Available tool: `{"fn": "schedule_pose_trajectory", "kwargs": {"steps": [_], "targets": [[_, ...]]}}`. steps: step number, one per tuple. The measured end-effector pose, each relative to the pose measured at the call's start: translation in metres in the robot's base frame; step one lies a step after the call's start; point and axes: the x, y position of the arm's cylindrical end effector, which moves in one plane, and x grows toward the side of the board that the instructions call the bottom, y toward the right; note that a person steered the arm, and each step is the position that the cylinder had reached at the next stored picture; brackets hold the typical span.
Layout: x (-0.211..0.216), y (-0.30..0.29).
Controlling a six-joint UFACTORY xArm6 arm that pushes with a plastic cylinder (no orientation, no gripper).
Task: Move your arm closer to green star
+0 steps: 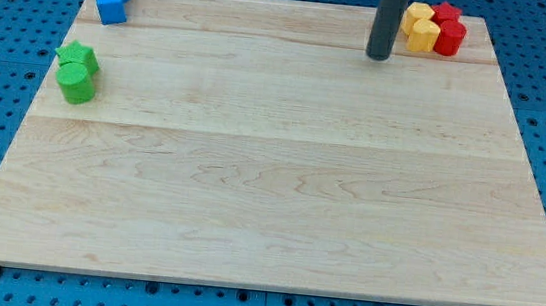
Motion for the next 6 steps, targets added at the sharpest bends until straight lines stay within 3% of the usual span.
{"fn": "schedule_pose_trajectory", "kwargs": {"steps": [1, 3, 4, 5, 6], "targets": [[0.074, -0.061], [0.178, -0.265], [0.18, -0.386], [0.166, -0.414], [0.11, -0.412]]}}
